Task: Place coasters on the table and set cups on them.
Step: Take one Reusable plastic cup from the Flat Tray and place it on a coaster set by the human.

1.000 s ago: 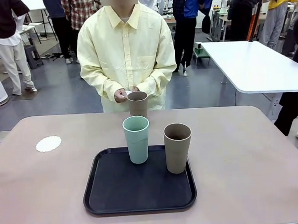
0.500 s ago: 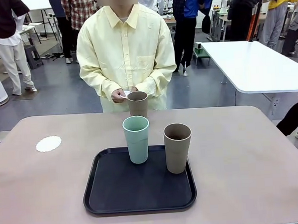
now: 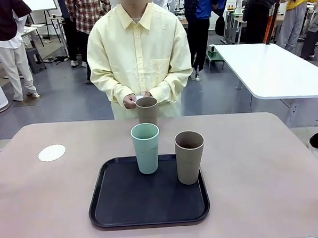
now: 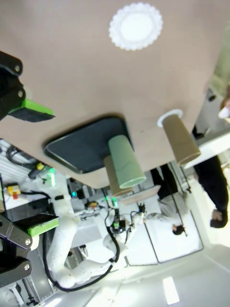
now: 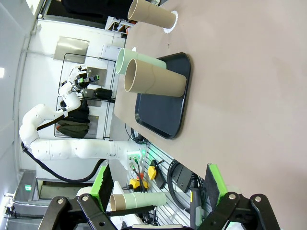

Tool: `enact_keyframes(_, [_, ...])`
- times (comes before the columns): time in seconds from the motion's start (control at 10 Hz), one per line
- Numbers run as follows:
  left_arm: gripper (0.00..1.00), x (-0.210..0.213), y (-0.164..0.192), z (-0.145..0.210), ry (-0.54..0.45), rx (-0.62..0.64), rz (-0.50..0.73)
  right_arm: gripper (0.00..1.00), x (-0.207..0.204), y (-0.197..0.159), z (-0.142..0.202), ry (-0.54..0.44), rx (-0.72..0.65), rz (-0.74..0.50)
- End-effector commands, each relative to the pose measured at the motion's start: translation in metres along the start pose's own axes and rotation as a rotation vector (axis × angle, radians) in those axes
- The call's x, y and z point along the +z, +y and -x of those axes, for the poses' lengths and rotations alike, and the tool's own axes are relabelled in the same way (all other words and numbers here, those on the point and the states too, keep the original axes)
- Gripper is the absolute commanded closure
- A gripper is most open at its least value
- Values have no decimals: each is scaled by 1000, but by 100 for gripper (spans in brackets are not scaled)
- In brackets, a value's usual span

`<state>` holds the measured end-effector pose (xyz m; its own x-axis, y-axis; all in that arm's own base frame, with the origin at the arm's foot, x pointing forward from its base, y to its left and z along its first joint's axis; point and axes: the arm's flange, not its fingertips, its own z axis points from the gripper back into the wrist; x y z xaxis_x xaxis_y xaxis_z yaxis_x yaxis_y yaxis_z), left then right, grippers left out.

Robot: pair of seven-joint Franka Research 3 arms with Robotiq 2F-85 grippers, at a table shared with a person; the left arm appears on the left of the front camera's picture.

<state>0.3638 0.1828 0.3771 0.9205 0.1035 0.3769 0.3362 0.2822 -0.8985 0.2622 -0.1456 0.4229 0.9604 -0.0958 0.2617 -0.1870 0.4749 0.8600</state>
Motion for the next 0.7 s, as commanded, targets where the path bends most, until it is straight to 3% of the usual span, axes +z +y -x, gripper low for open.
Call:
enact_keyframes(0.0, [0,-11,-18,-8,55,-100,-146,0,0,-1,-2,-10,10,-18])
enact_keyframes(0.4, [0,-103,-94,-41,272,-472,-382,0,0,-1,-2,-10,10,-18])
enact_keyframes(0.6, [0,-155,-124,-43,460,-673,-421,0,0,-1,-2,-10,10,-18])
